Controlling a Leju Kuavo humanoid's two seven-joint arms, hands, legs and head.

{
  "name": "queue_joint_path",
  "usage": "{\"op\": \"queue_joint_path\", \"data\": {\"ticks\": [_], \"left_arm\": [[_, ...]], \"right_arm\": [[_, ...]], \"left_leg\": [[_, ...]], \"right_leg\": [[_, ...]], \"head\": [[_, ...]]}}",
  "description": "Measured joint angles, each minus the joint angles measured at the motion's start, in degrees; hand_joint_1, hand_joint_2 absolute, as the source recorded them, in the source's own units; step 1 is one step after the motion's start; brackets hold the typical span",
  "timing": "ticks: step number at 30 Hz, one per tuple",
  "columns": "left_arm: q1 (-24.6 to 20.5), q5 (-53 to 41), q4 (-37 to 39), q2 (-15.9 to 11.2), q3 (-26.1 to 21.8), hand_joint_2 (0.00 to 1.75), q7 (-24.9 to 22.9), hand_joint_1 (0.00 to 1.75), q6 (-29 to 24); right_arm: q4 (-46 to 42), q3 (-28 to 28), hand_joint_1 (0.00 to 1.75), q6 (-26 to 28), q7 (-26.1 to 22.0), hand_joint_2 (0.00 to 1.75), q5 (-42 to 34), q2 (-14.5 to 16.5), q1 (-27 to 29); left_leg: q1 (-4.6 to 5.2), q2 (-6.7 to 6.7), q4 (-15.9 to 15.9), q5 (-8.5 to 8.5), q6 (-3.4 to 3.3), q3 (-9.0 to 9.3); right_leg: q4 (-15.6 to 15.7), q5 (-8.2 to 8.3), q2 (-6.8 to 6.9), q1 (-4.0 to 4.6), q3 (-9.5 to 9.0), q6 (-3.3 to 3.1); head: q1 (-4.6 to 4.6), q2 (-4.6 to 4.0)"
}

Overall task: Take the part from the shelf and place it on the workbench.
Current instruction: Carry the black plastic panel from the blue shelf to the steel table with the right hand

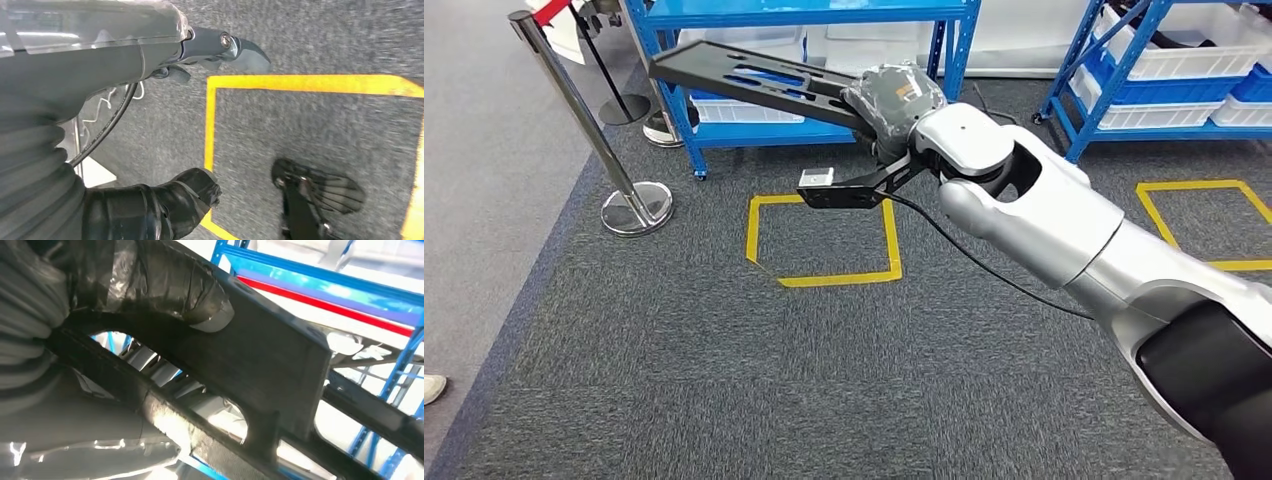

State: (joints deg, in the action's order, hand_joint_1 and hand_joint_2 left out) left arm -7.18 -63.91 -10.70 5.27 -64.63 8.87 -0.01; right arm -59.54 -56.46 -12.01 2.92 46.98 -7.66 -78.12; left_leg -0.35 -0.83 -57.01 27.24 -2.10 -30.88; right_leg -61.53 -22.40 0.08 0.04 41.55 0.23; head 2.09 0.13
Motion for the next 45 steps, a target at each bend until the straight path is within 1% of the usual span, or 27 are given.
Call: {"op": "queue_joint_path", "data": {"ticks": [2, 3, 4, 6, 8, 9, 11, 14, 15, 17, 19, 20, 21, 22, 25, 27, 29, 31, 32, 34, 35, 36, 37, 39, 41, 43, 45], "left_arm": [[-0.04, 0.12, -0.01, 0.03, -0.02, 1.75, 0.03, 0.0, 0.26], [-0.06, 0.22, -0.01, 0.03, -0.04, 1.75, 0.03, 0.0, 0.31], [-0.07, 0.31, -0.01, 0.04, -0.05, 1.75, 0.05, 0.0, 0.37], [-0.07, 0.33, -0.01, 0.1, -0.07, 1.75, 0.12, 0.0, 0.45], [-0.07, 0.34, -0.01, 0.22, -0.08, 1.75, 0.21, 0.0, 0.51], [-0.05, 0.35, -0.01, 0.27, -0.08, 1.75, 0.26, 0.0, 0.52], [-0.07, 0.37, -0.01, 0.31, -0.1, 1.75, 0.33, 0.0, 0.53], [-0.12, 0.37, 0.0, 0.31, -0.11, 1.75, 0.39, 0.0, 0.53], [-0.08, 0.37, 0.01, 0.34, -0.11, 1.75, 0.39, 0.0, 0.53], [0.0, 0.35, 0.02, 0.4, -0.13, 1.75, 0.38, 0.0, 0.49], [-0.03, 0.3, 0.01, 0.38, -0.14, 1.75, 0.37, 0.0, 0.4], [-0.05, 0.25, 0.01, 0.37, -0.14, 1.75, 0.37, 0.0, 0.37], [-0.07, 0.2, 0.01, 0.36, -0.14, 1.75, 0.39, 0.0, 0.36], [-0.07, 0.14, 0.02, 0.37, -0.14, 1.75, 0.43, 0.0, 0.37], [-0.09, -0.08, 0.01, 0.3, -0.14, 1.75, 0.62, 0.0, 0.5], [-0.1, -0.22, 0.01, 0.2, -0.14, 1.75, 0.67, 0.0, 0.6], [-0.13, -0.32, 0.01, 0.16, -0.14, 1.75, 0.68, 0.0, 0.7], [-0.16, -0.39, 0.0, 0.17, -0.14, 1.75, 0.69, 0.0, 0.71], [-0.15, -0.42, 0.01, 0.21, -0.14, 1.75, 0.79, 0.0, 0.7], [-0.14, -0.36, 0.0, 0.27, -0.15, 1.75, 1.01, 0.0, 0.77], [-0.15, -0.31, 0.0, 0.28, -0.17, 1.75, 1.02, 0.0, 0.8], [-0.16, -0.22, -0.01, 0.28, -0.22, 1.75, 0.9, 0.0, 0.78], [-0.15, -0.13, 0.0, 0.28, -0.31, 1.75, 0.74, 0.0, 0.72], [-0.1, 0.11, 0.01, 0.3, -0.51, 1.75, 0.6, 0.0, 0.64], [-0.08, 0.23, 0.01, 0.31, -0.7, 1.75, 0.59, 0.0, 0.64], [-0.11, 0.29, 0.0, 0.3, -0.91, 1.75, 0.63, 0.0, 0.55], [-0.04, 0.34, 0.01, 0.32, -1.05, 1.75, 0.68, 0.0, 0.41]], "right_arm": [[0.07, 0.0, 1.75, -0.04, 0.03, 1.75, 0.16, -0.12, -0.06], [0.11, -0.01, 1.75, -0.05, 0.04, 1.75, 0.26, -0.15, 0.06], [0.16, -0.01, 1.75, -0.08, 0.04, 1.75, 0.34, -0.18, 0.2], [0.21, -0.02, 1.75, -0.13, 0.03, 1.75, 0.45, -0.2, 0.39], [0.21, -0.02, 1.75, -0.15, 0.04, 1.75, 0.53, -0.21, 0.37], [0.21, -0.02, 1.75, -0.15, 0.05, 1.75, 0.56, -0.21, 0.29], [0.17, -0.02, 1.75, -0.15, 0.04, 1.75, 0.6, -0.14, 0.19], [0.19, -0.02, 1.75, -0.17, 0.07, 1.75, 0.61, -0.09, 0.18], [0.2, -0.02, 1.75, -0.18, 0.09, 1.75, 0.62, -0.08, 0.17], [0.22, -0.02, 1.75, -0.2, 0.13, 1.75, 0.67, -0.01, 0.1], [0.25, -0.02, 1.75, -0.25, 0.15, 1.75, 0.7, 0.07, 0.13], [0.28, -0.03, 1.75, -0.27, 0.14, 1.75, 0.71, 0.09, 0.22], [0.33, -0.04, 1.75, -0.3, 0.14, 1.75, 0.71, 0.09, 0.31], [0.38, -0.05, 1.75, -0.31, 0.13, 1.75, 0.71, 0.09, 0.37], [0.47, -0.06, 1.75, -0.32, 0.11, 1.75, 0.74, 0.09, 0.28], [0.56, -0.06, 1.75, -0.32, 0.11, 1.75, 0.77, 0.09, 0.26], [0.68, -0.06, 1.75, -0.32, 0.08, 1.75, 0.78, 0.08, 0.36], [0.79, -0.06, 1.75, -0.32, 0.05, 1.75, 0.79, -0.04, 0.35], [0.85, -0.06, 1.75, -0.33, 0.05, 1.75, 0.8, -0.14, 0.33], [0.96, -0.06, 1.75, -0.34, 0.02, 1.75, 0.82, -0.32, 0.49], [1.03, -0.07, 1.75, -0.34, -0.01, 1.75, 0.84, -0.37, 0.68], [1.12, -0.07, 1.75, -0.39, -0.03, 1.75, 0.87, -0.39, 0.87], [1.21, -0.08, 1.75, -0.5, -0.03, 1.75, 0.9, -0.39, 0.97], [1.4, -0.08, 1.75, -0.85, 0.03, 1.75, 0.99, -0.39, 0.87], [1.55, -0.08, 1.75, -1.13, 0.1, 1.75, 1.09, -0.38, 0.6], [1.77, -0.08, 1.75, -1.36, 0.19, 1.75, 1.24, -0.38, 0.41], [2.09, -0.08, 1.75, -1.66, 0.25, 1.75, 1.43, -0.48, 0.14]], "left_leg": [[-0.17, -0.17, 0.28, -1.36, -0.33, -1.19], [-0.21, -0.2, 0.24, -1.89, -0.29, -1.91], [-0.28, -0.21, 0.15, -2.4, -0.16, -2.69], [-0.46, -0.23, -0.11, -3.11, 0.13, -3.88], [-0.7, -0.21, -0.63, -3.5, 0.5, -4.75], [-0.75, -0.18, -0.99, -3.6, 0.77, -5.21], [-0.73, -0.11, -1.65, -3.81, 1.48, -5.8], [-0.74, -0.01, -1.9, -4.2, 2.69, -6.17], [-0.82, 0.06, -2.5, -3.68, 2.98, -6.52], [-0.96, 0.2, -6.68, -0.54, 3.35, -8.22], [-0.96, 0.3, -14.01, 3.63, 3.67, -10.95], [-0.96, 0.32, -17.0, 4.77, 3.76, -11.94], [-0.95, 0.33, -18.15, 4.79, 3.73, -12.06], [-0.93, 0.34, -17.14, 3.79, 3.58, -11.12], [-0.65, 0.61, -6.19, -0.55, 2.44, -4.71], [-0.27, 0.83, -2.42, -1.17, 1.83, -2.78], [-0.17, 0.78, -1.55, -1.68, 1.43, -2.64], [-0.42, 0.47, -0.36, -2.49, 0.86, -2.63], [-0.59, 0.32, 0.15, -2.9, 0.55, -2.77], [-0.6, 0.21, 0.29, -3.29, 0.22, -3.41], [-0.6, 0.19, 0.19, -3.45, 0.17, -3.76], [-0.63, 0.18, 0.06, -3.6, 0.19, -4.07], [-0.69, 0.17, -0.16, -3.72, 0.24, -4.38], [-0.83, 0.18, -0.92, -3.78, 0.51, -5.02], [-0.81, 0.24, -1.72, -3.83, 1.12, -5.75], [-0.7, 0.3, -2.03, -4.17, 1.94, -6.2], [-0.82, 0.31, -2.22, -4.24, 2.63, -6.48]], "right_leg": [[-6.19, -5.43, -0.11, -0.33, 1.92, 0.53], [-9.62, -7.31, -0.1, -0.58, 2.7, 0.81], [-12.32, -8.3, -0.08, -0.86, 2.98, 1.11], [-12.81, -7.46, -0.03, -1.27, 1.49, 1.54], [-7.07, -5.79, 0.07, -1.56, -3.17, 1.77], [-3.51, -5.63, 0.14, -1.58, -5.71, 1.76], [0.99, -5.6, 0.05, -1.35, -8.6, 1.24], [1.69, -5.38, -0.15, -1.18, -8.42, -0.13], [1.8, -5.03, -0.15, -1.23, -8.28, -0.65], [2.09, -4.41, -0.11, -1.31, -7.91, -1.55], [2.05, -4.05, -0.15, -1.03, -7.39, -1.97], [2.0, -3.91, -0.19, -0.88, -7.17, -2.04], [1.93, -3.82, -0.23, -0.75, -7.02, -2.04], [1.84, -3.76, -0.26, -0.63, -6.92, -2.02], [1.52, -3.64, -0.27, -0.33, -6.76, -1.83], [1.55, -3.29, -0.25, -0.37, -6.49, -1.27], [1.84, -2.89, -0.29, -0.45, -6.33, -0.48], [0.92, -4.23, -0.29, -0.43, -5.87, 0.11], [-1.11, -5.96, -0.28, -0.42, -5.08, 0.33], [-7.78, -10.01, -0.23, -0.65, -2.6, 0.69], [-10.91, -11.2, -0.2, -0.79, -1.52, 0.89], [-12.46, -11.37, -0.18, -0.95, -1.16, 1.07], [-11.95, -10.53, -0.14, -1.14, -1.8, 1.23], [-5.68, -7.57, 0.0, -1.5, -5.56, 1.45], [-0.09, -6.03, 0.01, -1.34, -8.62, 1.26], [0.98, -6.0, -0.12, -0.97, -8.88, 0.69], [1.38, -5.61, -0.14, -1.06, -8.57, -0.21]], "head": [[-0.04, 0.0], [-0.03, 0.0], [-0.04, 0.0], [-0.03, 0.01], [-0.04, 0.01], [-0.04, 0.01], [-0.03, 0.01], [-0.04, 0.02], [0.01, 0.02], [0.03, 0.02], [0.05, 0.01], [0.05, 0.01], [0.05, 0.01], [0.05, 0.01], [0.03, 0.01], [0.02, 0.02], [0.03, 0.01], [0.0, 0.01], [-0.02, 0.01], [-0.02, 0.01], [-0.02, 0.01], [-0.02, 0.01], [-0.02, 0.01], [-0.02, 0.02], [-0.02, 0.01], [0.01, 0.01], [0.01, 0.01]]}}
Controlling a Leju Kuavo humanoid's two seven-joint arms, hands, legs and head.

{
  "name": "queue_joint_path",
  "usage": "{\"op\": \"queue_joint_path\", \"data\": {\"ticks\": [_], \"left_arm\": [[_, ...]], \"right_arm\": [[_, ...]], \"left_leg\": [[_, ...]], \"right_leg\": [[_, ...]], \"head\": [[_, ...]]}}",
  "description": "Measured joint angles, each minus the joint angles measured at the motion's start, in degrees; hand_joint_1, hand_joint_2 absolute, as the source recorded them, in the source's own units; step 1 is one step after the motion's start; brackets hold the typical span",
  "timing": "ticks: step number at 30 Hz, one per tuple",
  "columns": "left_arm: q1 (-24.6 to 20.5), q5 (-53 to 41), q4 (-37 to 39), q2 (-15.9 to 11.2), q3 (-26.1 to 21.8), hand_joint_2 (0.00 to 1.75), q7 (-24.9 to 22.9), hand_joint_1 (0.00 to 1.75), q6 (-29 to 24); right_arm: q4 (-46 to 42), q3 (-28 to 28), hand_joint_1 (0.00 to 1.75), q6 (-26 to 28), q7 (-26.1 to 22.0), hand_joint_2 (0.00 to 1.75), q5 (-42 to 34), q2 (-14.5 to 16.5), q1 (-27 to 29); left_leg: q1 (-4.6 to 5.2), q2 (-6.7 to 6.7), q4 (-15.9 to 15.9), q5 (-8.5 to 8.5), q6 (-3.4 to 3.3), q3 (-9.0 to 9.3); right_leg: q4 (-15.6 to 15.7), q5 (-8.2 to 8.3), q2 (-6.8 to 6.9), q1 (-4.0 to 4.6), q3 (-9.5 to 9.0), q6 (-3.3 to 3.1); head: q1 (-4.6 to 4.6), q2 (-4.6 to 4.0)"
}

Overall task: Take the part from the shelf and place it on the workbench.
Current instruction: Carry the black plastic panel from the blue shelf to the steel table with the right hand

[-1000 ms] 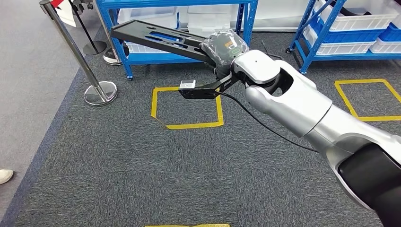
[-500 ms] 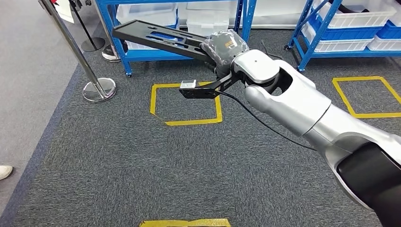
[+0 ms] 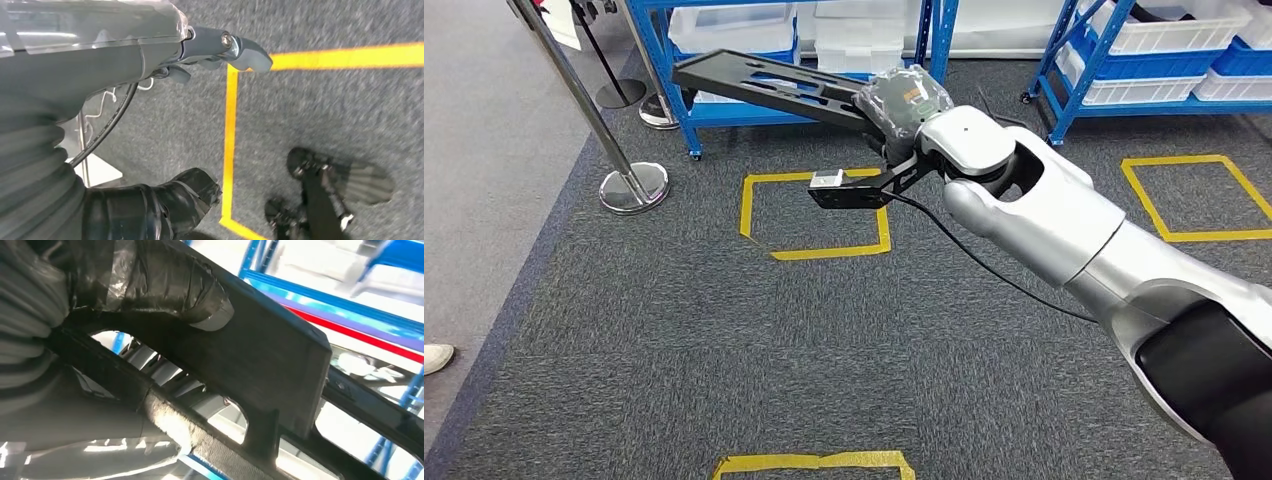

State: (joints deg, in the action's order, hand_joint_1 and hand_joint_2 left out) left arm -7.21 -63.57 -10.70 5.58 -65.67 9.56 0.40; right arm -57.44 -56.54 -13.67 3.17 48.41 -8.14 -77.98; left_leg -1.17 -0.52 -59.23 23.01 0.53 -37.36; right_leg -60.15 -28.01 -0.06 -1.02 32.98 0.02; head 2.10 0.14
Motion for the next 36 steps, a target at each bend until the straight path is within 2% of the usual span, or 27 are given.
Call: {"op": "queue_joint_path", "data": {"ticks": [2, 4, 5, 6, 7, 8, 10, 12, 14, 15, 17, 18, 20, 21, 22, 23, 25, 27, 30, 32, 33, 35, 36], "left_arm": [[0.15, -0.01, 0.01, 0.04, -0.04, 1.75, 0.01, 0.0, -0.06], [0.23, -0.01, 0.01, 0.02, -0.11, 1.75, -0.01, 0.0, -0.19], [0.24, 0.01, 0.01, -0.02, -0.2, 1.75, -0.04, 0.0, -0.29], [0.24, 0.02, 0.01, -0.05, -0.3, 1.75, -0.08, 0.0, -0.39], [0.24, 0.03, 0.01, -0.07, -0.4, 1.75, -0.13, 0.0, -0.45], [0.25, 0.03, 0.01, -0.07, -0.46, 1.75, -0.18, 0.0, -0.46], [0.25, 0.03, 0.01, -0.15, -0.5, 1.75, -0.26, 0.0, -0.49], [0.24, 0.02, 0.01, -0.32, -0.53, 1.75, -0.3, 0.0, -0.51], [0.18, -0.1, 0.01, -0.4, -0.57, 1.75, -0.31, 0.0, -0.51], [0.14, -0.22, 0.01, -0.4, -0.58, 1.75, -0.31, 0.0, -0.51], [0.07, -0.49, 0.01, -0.36, -0.61, 1.75, -0.32, 0.0, -0.51], [0.06, -0.57, 0.01, -0.33, -0.62, 1.75, -0.33, 0.0, -0.51], [0.04, -0.71, 0.01, -0.3, -0.64, 1.75, -0.39, 0.0, -0.51], [0.03, -0.75, 0.01, -0.3, -0.68, 1.75, -0.47, 0.0, -0.51], [0.04, -0.79, 0.01, -0.27, -0.72, 1.75, -0.55, 0.0, -0.51], [0.05, -0.84, 0.01, -0.22, -0.78, 1.75, -0.62, 0.0, -0.52], [0.11, -0.97, 0.01, -0.05, -0.87, 1.75, -0.64, 0.0, -0.56], [0.09, -1.1, 0.01, 0.09, -0.91, 1.75, -0.48, 0.0, -0.57], [0.09, -1.13, 0.01, 0.3, -0.99, 1.75, -0.3, 0.0, -0.59], [0.23, -1.13, 0.03, 0.56, -1.06, 1.75, -0.23, 0.0, -0.64], [0.31, -1.14, 0.04, 0.67, -1.1, 1.75, -0.19, 0.0, -0.77], [0.4, -1.24, 0.05, 0.76, -1.23, 1.75, 0.0, 0.0, -1.04], [0.41, -1.39, 0.05, 0.76, -1.28, 1.75, 0.13, 0.0, -1.15]], "right_arm": [[0.38, 0.0, 1.75, -0.17, 0.02, 1.75, 0.15, -0.2, -0.56], [0.83, 0.0, 1.75, -0.2, 0.03, 1.75, 0.21, -0.39, -1.06], [1.11, 0.0, 1.75, -0.25, 0.04, 1.75, 0.21, -0.5, -1.16], [1.4, 0.0, 1.75, -0.3, 0.04, 1.75, 0.21, -0.66, -1.2], [1.71, 0.0, 1.75, -0.35, 0.04, 1.75, 0.23, -0.88, -1.23], [1.99, 0.0, 1.75, -0.4, 0.04, 1.75, 0.26, -1.13, -1.32], [2.52, 0.0, 1.75, -0.4, 0.04, 1.75, 0.34, -1.73, -1.8], [3.07, 0.0, 1.75, -0.39, 0.04, 1.75, 0.44, -2.26, -2.43], [3.77, 0.0, 1.75, -0.39, 0.23, 1.75, 0.7, -2.69, -2.96], [4.24, 0.02, 1.75, -0.38, 0.39, 1.75, 0.96, -3.01, -3.29], [5.31, 0.08, 1.75, -0.39, 0.66, 1.75, 1.45, -3.71, -4.53], [5.88, 0.11, 1.75, -0.48, 0.7, 1.75, 1.67, -3.99, -5.29], [7.15, 0.13, 1.75, -1.25, 0.8, 1.75, 2.05, -4.19, -6.63], [7.88, 0.13, 1.75, -1.93, 0.94, 1.75, 2.23, -4.22, -7.17], [8.65, 0.13, 1.75, -2.67, 1.15, 1.75, 2.4, -4.23, -7.78], [9.43, 0.13, 1.75, -3.31, 1.38, 1.75, 2.52, -4.23, -8.56], [10.95, 0.13, 1.75, -4.06, 1.67, 1.75, 2.76, -4.23, -10.61], [12.6, 0.13, 1.75, -4.23, 1.69, 1.75, 3.08, -4.18, -12.75], [15.08, 0.13, 1.75, -4.2, 1.66, 1.75, 3.43, -4.26, -14.58], [16.32, 0.13, 1.75, -4.15, 1.68, 1.75, 3.55, -4.4, -15.35], [16.84, 0.13, 1.75, -4.08, 1.68, 1.75, 3.61, -4.47, -15.74], [17.84, 0.13, 1.75, -3.85, 1.67, 1.75, 3.7, -4.63, -16.28], [18.26, 0.13, 1.75, -3.71, 1.65, 1.75, 3.74, -4.72, -16.36]], "left_leg": [[-0.19, 0.03, -2.7, 2.17, 0.46, -1.29], [-0.25, 0.04, -9.58, 6.24, 0.75, -4.02], [-0.24, 0.05, -13.15, 7.75, 0.84, -5.33], [-0.23, 0.05, -15.47, 8.39, 0.85, -6.06], [-0.22, 0.05, -15.78, 7.98, 0.74, -5.83], [-0.18, 0.07, -13.91, 6.67, 0.52, -4.56], [0.01, 0.26, -6.34, 3.75, -0.34, -0.2], [0.4, 0.51, -1.07, 2.61, -1.09, 2.62], [0.72, 0.58, 0.07, 2.56, -1.45, 2.98], [0.57, 0.49, 0.65, 2.35, -1.67, 3.1], [0.31, 0.33, 1.76, 1.75, -2.16, 3.31], [0.18, 0.24, 2.11, 1.49, -2.35, 3.35], [0.26, 0.19, 2.12, 1.38, -2.55, 3.21], [0.25, 0.18, 2.02, 1.4, -2.54, 3.18], [0.23, 0.2, 1.87, 1.45, -2.51, 3.15], [0.2, 0.23, 1.6, 1.57, -2.44, 3.1], [0.18, 0.28, 0.8, 2.03, -2.13, 2.86], [0.36, 0.28, -0.11, 2.46, -1.6, 2.37], [0.36, 0.3, -0.28, 2.45, -0.83, 2.0], [0.22, 0.3, -1.62, 3.57, -0.34, 1.34], [0.17, 0.29, -3.96, 5.02, -0.11, 0.29], [0.1, 0.29, -11.16, 8.47, 0.25, -2.86], [0.09, 0.29, -14.29, 9.47, 0.32, -4.29]], "right_leg": [[0.37, 0.64, 0.02, -0.15, 0.3, -0.99], [0.39, 1.07, 0.0, -0.05, 0.79, -1.54], [0.34, 1.21, -0.04, 0.05, 1.02, -1.63], [0.26, 1.3, -0.08, 0.16, 1.19, -1.67], [0.15, 1.36, -0.1, 0.27, 1.3, -1.66], [0.06, 1.38, -0.12, 0.37, 1.36, -1.64], [-0.02, 1.4, -0.08, 0.56, 1.44, -1.57], [0.08, 1.61, -0.09, 0.62, 1.65, -1.16], [0.33, 1.97, -0.13, 0.52, 1.83, -0.46], [0.31, 1.95, -0.11, 0.47, 1.89, -0.11], [-1.4, 0.56, -0.09, 0.46, 2.84, 0.43], [-3.97, -1.05, -0.08, 0.43, 4.06, 0.59], [-11.17, -4.44, -0.11, 0.33, 7.42, 0.85], [-13.87, -5.13, -0.09, 0.24, 8.68, 1.0], [-14.68, -4.7, -0.05, 0.11, 9.09, 1.14], [-13.26, -3.23, -0.01, -0.04, 8.46, 1.24], [-6.42, 0.45, 0.11, -0.29, 5.18, 1.32], [-1.51, 1.9, 0.11, -0.13, 2.99, 1.1], [-0.61, 1.93, 0.04, 0.18, 2.88, 0.3], [-0.19, 2.3, 0.06, -0.03, 2.81, -0.44], [-0.01, 2.45, 0.05, -0.15, 2.79, -0.73], [0.0, 2.55, -0.06, -0.12, 2.9, -0.98], [-0.05, 2.55, -0.14, -0.07, 2.93, -1.0]], "head": [[0.0, 0.0], [0.01, -0.01], [0.01, -0.01], [0.01, -0.01], [0.01, -0.01], [0.01, 0.0], [0.0, 0.01], [0.0, 0.01], [0.02, 0.01], [0.0, 0.01], [-0.04, 0.01], [-0.05, 0.01], [-0.06, 0.01], [-0.07, 0.01], [-0.07, 0.01], [-0.07, 0.01], [-0.06, 0.01], [-0.01, 0.01], [0.02, 0.01], [0.02, 0.01], [0.04, 0.01], [0.05, 0.01], [0.05, 0.01]]}}
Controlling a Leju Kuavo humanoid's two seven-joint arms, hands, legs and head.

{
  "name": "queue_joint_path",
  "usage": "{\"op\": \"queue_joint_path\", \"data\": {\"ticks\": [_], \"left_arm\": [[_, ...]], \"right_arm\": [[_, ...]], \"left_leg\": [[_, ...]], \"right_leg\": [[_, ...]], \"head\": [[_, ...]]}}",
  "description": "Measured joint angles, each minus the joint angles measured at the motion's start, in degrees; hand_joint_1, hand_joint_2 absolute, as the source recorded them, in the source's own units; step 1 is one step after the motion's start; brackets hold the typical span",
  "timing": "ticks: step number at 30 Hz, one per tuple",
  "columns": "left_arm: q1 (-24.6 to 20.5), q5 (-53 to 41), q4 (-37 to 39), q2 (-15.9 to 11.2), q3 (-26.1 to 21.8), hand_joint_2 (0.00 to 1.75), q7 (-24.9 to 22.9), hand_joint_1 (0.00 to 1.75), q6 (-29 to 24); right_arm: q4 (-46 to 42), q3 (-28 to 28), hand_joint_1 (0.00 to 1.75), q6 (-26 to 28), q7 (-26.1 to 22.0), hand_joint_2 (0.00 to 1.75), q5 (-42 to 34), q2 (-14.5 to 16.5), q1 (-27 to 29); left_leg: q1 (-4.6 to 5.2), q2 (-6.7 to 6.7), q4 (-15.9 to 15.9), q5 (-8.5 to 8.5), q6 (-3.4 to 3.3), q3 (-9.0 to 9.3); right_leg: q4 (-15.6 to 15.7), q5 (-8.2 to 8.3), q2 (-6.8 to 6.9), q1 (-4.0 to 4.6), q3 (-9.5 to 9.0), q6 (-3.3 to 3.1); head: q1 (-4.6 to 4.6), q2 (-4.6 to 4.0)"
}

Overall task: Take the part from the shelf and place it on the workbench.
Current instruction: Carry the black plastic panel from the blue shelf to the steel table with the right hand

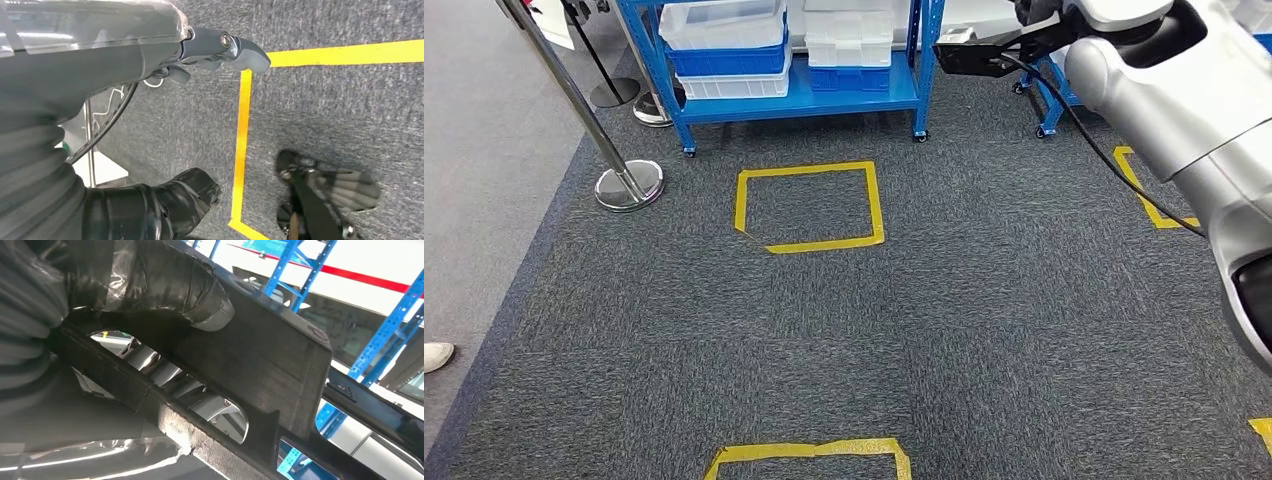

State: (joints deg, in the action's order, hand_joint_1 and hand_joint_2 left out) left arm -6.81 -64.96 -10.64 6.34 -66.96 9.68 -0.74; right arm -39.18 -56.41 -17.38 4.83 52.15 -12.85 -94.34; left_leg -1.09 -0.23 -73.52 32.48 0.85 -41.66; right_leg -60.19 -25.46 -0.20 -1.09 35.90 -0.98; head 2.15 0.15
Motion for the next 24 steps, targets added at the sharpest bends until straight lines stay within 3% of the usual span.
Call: {"op": "queue_joint_path", "data": {"ticks": [1, 2, 4, 6, 9, 11, 12, 14, 16, 17, 18, 20, 22, 24], "left_arm": [[0.0, -0.19, 0.0, 0.0, -0.03, 1.75, 0.13, 0.0, -0.02], [0.0, -0.38, 0.0, 0.01, -0.03, 1.75, 0.23, 0.0, -0.02], [-0.02, -0.64, 0.0, 0.01, -0.03, 1.75, 0.37, 0.0, -0.03], [-0.05, -0.86, 0.0, -0.05, -0.03, 1.75, 0.5, 0.0, -0.08], [-0.11, -1.12, 0.0, -0.1, -0.03, 1.75, 0.71, 0.0, -0.11], [-0.02, -1.28, 0.0, -0.06, -0.03, 1.75, 0.87, 0.0, -0.11], [0.02, -1.35, 0.0, -0.03, -0.03, 1.75, 0.93, 0.0, -0.11], [0.01, -1.45, 0.0, 0.01, -0.03, 1.75, 1.03, 0.0, -0.11], [-0.02, -1.48, 0.0, 0.02, -0.03, 1.75, 1.09, 0.0, -0.11], [0.02, -1.48, 0.0, 0.03, -0.03, 1.75, 1.09, 0.0, -0.11], [0.08, -1.49, 0.0, 0.05, -0.04, 1.75, 1.08, 0.0, -0.11], [0.16, -1.5, 0.0, 0.12, -0.04, 1.75, 1.08, 0.0, -0.11], [0.08, -1.52, 0.0, 0.15, -0.04, 1.75, 1.09, 0.0, -0.11], [-0.01, -1.54, 0.0, 0.16, -0.03, 1.75, 1.09, 0.0, -0.11]], "right_arm": [[0.35, 0.0, 1.75, 0.15, -0.02, 1.75, 0.03, -0.09, 0.01], [0.67, 0.0, 1.75, 0.32, -0.04, 1.75, 0.04, -0.19, 0.02], [1.12, 0.0, 1.75, 0.76, -0.05, 1.75, 0.04, -0.43, -0.11], [1.51, 0.0, 1.75, 1.33, -0.04, 1.75, 0.04, -0.82, -0.35], [1.98, 0.0, 1.75, 1.73, -0.04, 1.75, 0.09, -1.5, -0.34], [2.18, 0.0, 1.75, 1.85, -0.04, 1.75, 0.22, -2.1, -0.36], [2.27, 0.0, 1.75, 1.94, -0.04, 1.75, 0.28, -2.33, -0.45], [2.45, 0.0, 1.75, 2.09, -0.07, 1.75, 0.38, -2.72, -0.42], [2.64, 0.0, 1.75, 2.15, -0.09, 1.75, 0.4, -3.05, 0.01], [2.73, 0.0, 1.75, 2.15, -0.09, 1.75, 0.41, -3.15, 0.18], [2.8, 0.0, 1.75, 2.16, -0.08, 1.75, 0.42, -3.22, 0.24], [2.86, 0.0, 1.75, 2.21, -0.08, 1.75, 0.43, -3.28, 0.1], [2.88, 0.0, 1.75, 2.26, -0.12, 1.75, 0.45, -3.31, -0.01], [2.93, 0.0, 1.75, 2.3, -0.14, 1.75, 0.46, -3.32, 0.0]], "left_leg": [[0.0, 0.0, -1.39, -0.03, -0.04, -0.68], [0.01, 0.0, -0.72, -1.09, -0.21, -0.42], [0.14, 0.03, 6.1, -4.89, -0.92, 2.63], [0.48, 0.04, 12.49, -6.98, -1.68, 5.71], [0.8, 0.03, 14.55, -7.13, -2.17, 6.63], [0.59, -0.12, 15.57, -7.72, -2.6, 7.04], [0.46, -0.22, 16.09, -8.02, -2.9, 7.24], [0.44, -0.33, 16.32, -8.22, -3.29, 7.28], [0.45, -0.3, 16.09, -8.14, -3.36, 7.22], [0.44, -0.25, 15.87, -8.03, -3.3, 7.2], [0.42, -0.21, 15.57, -7.85, -3.17, 7.17], [0.51, -0.18, 14.62, -7.26, -2.69, 6.92], [0.7, -0.17, 13.87, -6.89, -2.17, 6.48], [0.72, -0.15, 13.82, -6.97, -1.68, 6.28]], "right_leg": [[-0.05, -0.01, -0.08, 0.05, 0.01, -0.01], [-0.1, -0.02, -0.17, 0.11, -0.01, -0.01], [-0.12, -0.05, -0.32, 0.24, -0.09, 0.02], [-0.08, -0.02, -0.39, 0.4, 0.01, 0.29], [0.25, 0.27, -0.34, 0.38, 0.16, 1.19], [-0.58, -0.53, -0.24, 0.37, 0.5, 1.72], [-2.14, -1.66, -0.21, 0.38, 1.18, 1.91], [-8.71, -5.17, -0.13, 0.23, 4.13, 2.17], [-14.25, -6.81, -0.11, 0.04, 6.68, 2.44], [-14.04, -5.94, -0.08, -0.12, 6.59, 2.56], [-11.8, -4.23, -0.02, -0.3, 5.52, 2.66], [-4.62, -1.06, 0.14, -0.46, 2.08, 2.75], [-1.02, -0.28, 0.11, -0.29, 0.46, 2.4], [-0.92, -0.27, 0.0, -0.09, 0.6, 1.72]], "head": [[-0.01, -0.01], [-0.01, -0.01], [-0.01, -0.01], [-0.01, 0.0], [-0.02, 0.0], [-0.04, -0.01], [-0.04, -0.01], [-0.04, 0.0], [-0.05, 0.0], [-0.05, 0.0], [-0.05, -0.01], [-0.05, -0.02], [-0.01, -0.01], [0.02, 0.0]]}}
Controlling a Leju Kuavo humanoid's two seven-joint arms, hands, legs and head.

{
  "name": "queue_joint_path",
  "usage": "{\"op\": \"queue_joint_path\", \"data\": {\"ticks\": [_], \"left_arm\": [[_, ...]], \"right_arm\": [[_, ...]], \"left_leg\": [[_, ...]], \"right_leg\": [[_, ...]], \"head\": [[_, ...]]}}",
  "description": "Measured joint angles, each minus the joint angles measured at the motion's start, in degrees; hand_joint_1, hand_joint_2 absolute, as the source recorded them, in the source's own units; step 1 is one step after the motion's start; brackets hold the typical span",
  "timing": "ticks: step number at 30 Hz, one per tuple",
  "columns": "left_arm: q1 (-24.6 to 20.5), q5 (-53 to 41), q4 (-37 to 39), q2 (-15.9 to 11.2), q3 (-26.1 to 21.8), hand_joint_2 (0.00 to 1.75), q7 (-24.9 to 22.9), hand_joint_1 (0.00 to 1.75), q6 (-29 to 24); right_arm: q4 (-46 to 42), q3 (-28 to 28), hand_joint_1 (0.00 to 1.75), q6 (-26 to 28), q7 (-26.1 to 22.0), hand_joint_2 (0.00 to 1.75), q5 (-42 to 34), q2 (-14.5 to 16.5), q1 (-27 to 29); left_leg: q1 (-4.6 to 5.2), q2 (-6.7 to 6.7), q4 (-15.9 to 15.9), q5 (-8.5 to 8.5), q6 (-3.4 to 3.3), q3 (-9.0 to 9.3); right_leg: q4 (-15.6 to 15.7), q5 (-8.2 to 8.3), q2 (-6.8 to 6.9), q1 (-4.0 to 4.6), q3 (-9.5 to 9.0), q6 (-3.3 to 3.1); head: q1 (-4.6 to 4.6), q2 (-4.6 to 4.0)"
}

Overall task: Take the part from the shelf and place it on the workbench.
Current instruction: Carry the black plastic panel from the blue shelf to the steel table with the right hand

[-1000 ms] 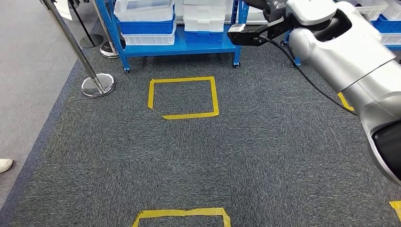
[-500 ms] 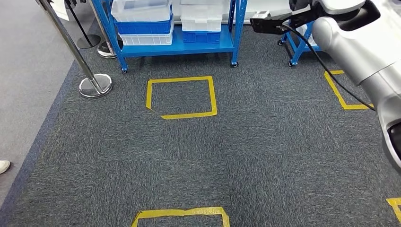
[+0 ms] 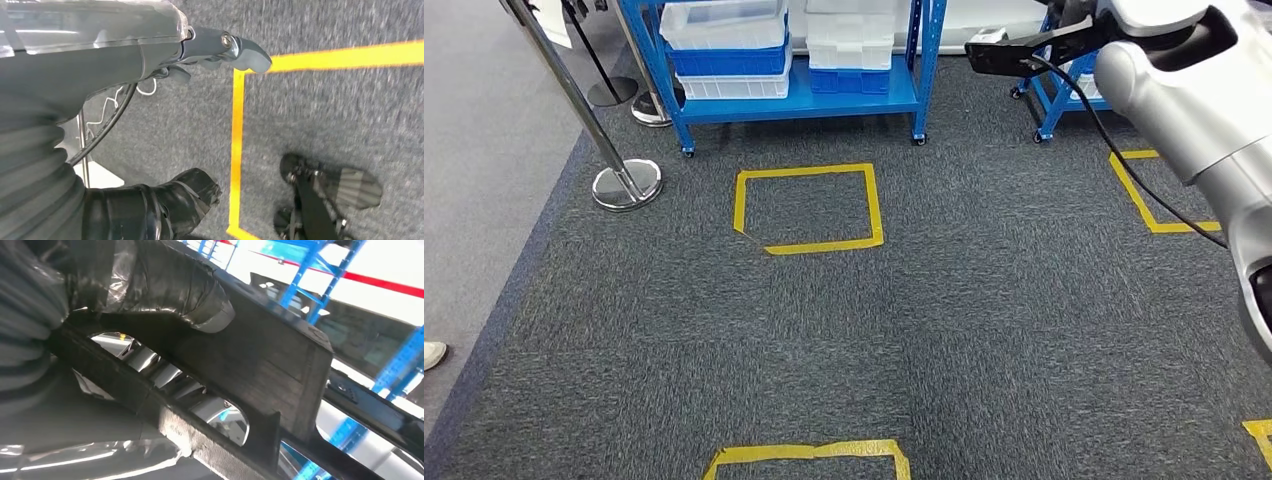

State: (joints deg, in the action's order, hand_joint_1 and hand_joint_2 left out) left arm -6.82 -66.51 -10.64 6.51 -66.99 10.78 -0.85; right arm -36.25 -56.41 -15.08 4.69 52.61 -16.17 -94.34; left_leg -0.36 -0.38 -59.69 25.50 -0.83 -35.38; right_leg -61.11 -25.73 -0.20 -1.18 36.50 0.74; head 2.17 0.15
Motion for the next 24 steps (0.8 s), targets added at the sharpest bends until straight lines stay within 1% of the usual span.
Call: {"op": "queue_joint_path", "data": {"ticks": [1, 2, 3, 4, 5, 6, 7, 8, 9, 10, 11, 12, 13, 14, 15, 16, 17, 18, 19, 20, 21, 22, 23, 24], "left_arm": [[0.02, -0.01, 0.0, 0.02, 0.0, 1.75, 0.0, 0.0, 0.0], [0.08, -0.03, 0.0, 0.06, 0.0, 1.75, 0.0, 0.0, -0.01], [0.15, -0.05, 0.0, 0.09, 0.0, 1.75, 0.0, 0.0, -0.04], [0.24, -0.09, 0.0, 0.1, 0.0, 1.75, 0.0, 0.0, -0.11], [0.3, -0.17, 0.0, 0.1, 0.0, 1.75, 0.0, 0.0, -0.2], [0.35, -0.31, 0.0, 0.08, 0.0, 1.75, -0.01, 0.0, -0.29], [0.43, -0.45, 0.0, 0.08, 0.0, 1.75, -0.03, 0.0, -0.36], [0.52, -0.61, 0.0, 0.1, 0.0, 1.75, -0.08, 0.0, -0.39], [0.63, -0.76, 0.0, 0.13, 0.0, 1.75, -0.14, 0.0, -0.4], [0.73, -0.93, 0.0, 0.17, 0.01, 1.75, -0.23, 0.0, -0.42], [0.83, -1.11, 0.0, 0.2, 0.01, 1.75, -0.32, 0.0, -0.42], [0.95, -1.28, 0.0, 0.26, 0.02, 1.75, -0.42, 0.0, -0.43], [1.05, -1.45, 0.0, 0.32, 0.03, 1.75, -0.51, 0.0, -0.45], [1.09, -1.61, 0.0, 0.39, 0.05, 1.75, -0.6, 0.0, -0.48], [1.12, -1.77, 0.0, 0.47, 0.08, 1.75, -0.67, 0.0, -0.5], [1.15, -1.93, 0.0, 0.64, 0.13, 1.75, -0.73, 0.0, -0.51], [1.18, -2.1, 0.0, 0.8, 0.2, 1.75, -0.78, 0.0, -0.52], [1.26, -2.26, 0.0, 0.97, 0.31, 1.75, -0.81, 0.0, -0.52], [1.34, -2.4, 0.0, 1.13, 0.43, 1.75, -0.84, 0.0, -0.52], [1.37, -2.55, 0.0, 1.19, 0.55, 1.75, -0.87, 0.0, -0.53], [1.38, -2.68, 0.0, 1.26, 0.69, 1.75, -0.92, 0.0, -0.55], [1.37, -2.83, 0.0, 1.31, 0.82, 1.75, -0.97, 0.0, -0.57], [1.35, -2.98, 0.0, 1.39, 0.93, 1.75, -1.01, 0.0, -0.59], [1.34, -3.12, 0.0, 1.49, 1.05, 1.75, -1.04, 0.0, -0.6]], "right_arm": [[0.02, 0.0, 1.75, 0.01, 0.03, 1.75, 0.01, -0.01, -0.02], [0.03, 0.0, 1.75, 0.03, 0.05, 1.75, 0.02, -0.01, -0.07], [0.02, 0.0, 1.75, 0.06, 0.07, 1.75, 0.04, -0.01, -0.13], [0.02, 0.0, 1.75, 0.08, 0.09, 1.75, 0.05, -0.01, -0.13], [0.01, 0.0, 1.75, 0.12, 0.09, 1.75, 0.02, -0.05, -0.09], [0.01, 0.01, 1.75, 0.15, 0.09, 1.75, -0.06, -0.24, -0.02], [0.0, 0.02, 1.75, 0.19, 0.1, 1.75, -0.19, -0.49, 0.07], [-0.04, 0.04, 1.75, 0.22, 0.1, 1.75, -0.31, -0.78, 0.12], [-0.15, 0.1, 1.75, 0.23, 0.13, 1.75, -0.4, -1.13, 0.13], [-0.32, 0.21, 1.75, 0.19, 0.16, 1.75, -0.44, -1.4, 0.07], [-0.52, 0.37, 1.75, 0.1, 0.2, 1.75, -0.39, -1.67, -0.07], [-0.68, 0.54, 1.75, -0.04, 0.23, 1.75, -0.3, -2.08, -0.27], [-0.88, 0.68, 1.75, -0.24, 0.24, 1.75, -0.19, -2.43, -0.45], [-1.05, 0.76, 1.75, -0.51, 0.23, 1.75, -0.09, -2.82, -0.58], [-1.23, 0.79, 1.75, -0.81, 0.23, 1.75, -0.02, -3.36, -0.64], [-1.49, 0.82, 1.75, -1.09, 0.23, 1.75, 0.01, -3.86, -0.63], [-1.73, 0.88, 1.75, -1.33, 0.24, 1.75, 0.02, -4.53, -0.7], [-1.98, 0.93, 1.75, -1.54, 0.25, 1.75, 0.02, -5.14, -0.89], [-2.24, 0.99, 1.75, -1.73, 0.25, 1.75, 0.02, -5.63, -1.09], [-2.47, 1.02, 1.75, -1.94, 0.24, 1.75, 0.01, -6.07, -1.25], [-2.72, 1.02, 1.75, -2.19, 0.22, 1.75, -0.04, -6.46, -1.32], [-2.94, 1.02, 1.75, -2.43, 0.21, 1.75, -0.11, -6.93, -1.25], [-3.15, 1.01, 1.75, -2.68, 0.2, 1.75, -0.21, -7.45, -1.18], [-3.39, 1.01, 1.75, -2.89, 0.2, 1.75, -0.35, -8.0, -1.18]], "left_leg": [[-0.07, 0.0, -0.09, 0.12, 0.29, -0.08], [-0.15, 0.01, -0.72, 0.69, 0.59, -0.37], [-0.21, 0.02, -2.38, 1.85, 0.87, -1.08], [-0.28, 0.02, -5.17, 3.51, 1.12, -2.27], [-0.31, 0.01, -8.73, 5.31, 1.32, -3.81], [-0.34, 0.01, -12.22, 6.73, 1.44, -5.37], [-0.34, 0.02, -14.49, 7.27, 1.47, -6.41], [-0.33, 0.06, -14.93, 6.83, 1.37, -6.62], [-0.33, 0.23, -13.18, 5.39, 1.12, -5.78], [-0.3, 0.68, -9.71, 3.33, 0.74, -4.12], [-0.35, 1.79, -6.06, 1.79, 0.26, -2.27], [-0.33, 2.86, -2.84, 0.67, -0.16, -0.73], [-0.27, 3.63, -0.86, 0.28, -0.45, 0.26], [-0.18, 4.02, -0.13, 0.47, -0.62, 0.65], [-0.01, 3.59, 0.37, 0.4, -0.71, 0.8], [-0.1, 2.91, 0.91, 0.21, -0.87, 1.07], [-0.16, 2.26, 1.57, -0.07, -1.03, 1.36], [-0.25, 1.49, 2.24, -0.35, -1.29, 1.64], [-0.33, 0.74, 2.7, -0.56, -1.51, 1.85], [-0.21, 0.04, 2.84, -0.58, -1.69, 1.94], [-0.15, -0.64, 2.81, -0.51, -1.86, 1.94], [-0.13, -1.24, 2.72, -0.41, -1.93, 1.94], [-0.13, -1.82, 2.58, -0.27, -1.96, 1.95], [-0.14, -2.35, 2.37, -0.08, -1.92, 1.96]], "right_leg": [[0.16, 0.13, 0.02, -0.04, 0.0, -0.35], [0.33, 0.28, 0.03, -0.13, -0.04, -0.73], [0.51, 0.42, 0.03, -0.25, -0.09, -1.04], [0.6, 0.48, 0.03, -0.27, -0.14, -1.24], [0.61, 0.5, -0.13, -0.23, -0.13, -1.35], [0.6, 0.5, -0.35, -0.17, -0.11, -1.4], [0.59, 0.5, -0.63, -0.11, -0.12, -1.42], [0.58, 0.49, -0.99, -0.05, -0.13, -1.43], [0.58, 0.49, -1.34, 0.03, -0.16, -1.43], [0.58, 0.49, -1.71, 0.1, -0.21, -1.42], [0.61, 0.52, -2.06, 0.12, -0.18, -1.38], [0.64, 0.59, -2.41, 0.13, -0.09, -1.24], [0.7, 0.73, -2.74, 0.02, 0.1, -0.99], [0.85, 0.92, -3.14, -0.15, 0.29, -0.65], [1.04, 1.17, -3.62, -0.27, 0.39, -0.24], [1.19, 1.29, -3.93, -0.38, 0.47, 0.12], [1.02, 1.08, -3.64, -0.35, 0.63, 0.41], [-0.05, 0.27, -2.95, -0.26, 1.21, 0.64], [-2.27, -1.14, -2.01, -0.18, 2.3, 0.78], [-5.52, -2.9, -1.11, -0.13, 3.85, 0.95], [-9.23, -4.58, -0.69, -0.17, 5.59, 1.12], [-12.18, -5.52, -0.47, -0.22, 6.95, 1.31], [-13.44, -5.41, -0.26, -0.31, 7.5, 1.48], [-12.45, -4.26, 0.05, -0.39, 6.94, 1.59]], "head": [[-0.02, 0.0], [-0.01, 0.0], [0.0, 0.0], [0.01, -0.01], [0.03, -0.01], [0.03, -0.01], [0.03, -0.01], [0.03, -0.01], [0.03, -0.01], [0.03, -0.01], [0.02, -0.01], [0.0, -0.01], [0.02, -0.01], [0.03, -0.01], [0.04, -0.01], [0.08, -0.01], [0.03, -0.01], [0.02, -0.01], [0.0, -0.01], [-0.03, -0.01], [-0.03, -0.01], [-0.04, -0.01], [-0.04, 0.0], [-0.04, 0.0]]}}
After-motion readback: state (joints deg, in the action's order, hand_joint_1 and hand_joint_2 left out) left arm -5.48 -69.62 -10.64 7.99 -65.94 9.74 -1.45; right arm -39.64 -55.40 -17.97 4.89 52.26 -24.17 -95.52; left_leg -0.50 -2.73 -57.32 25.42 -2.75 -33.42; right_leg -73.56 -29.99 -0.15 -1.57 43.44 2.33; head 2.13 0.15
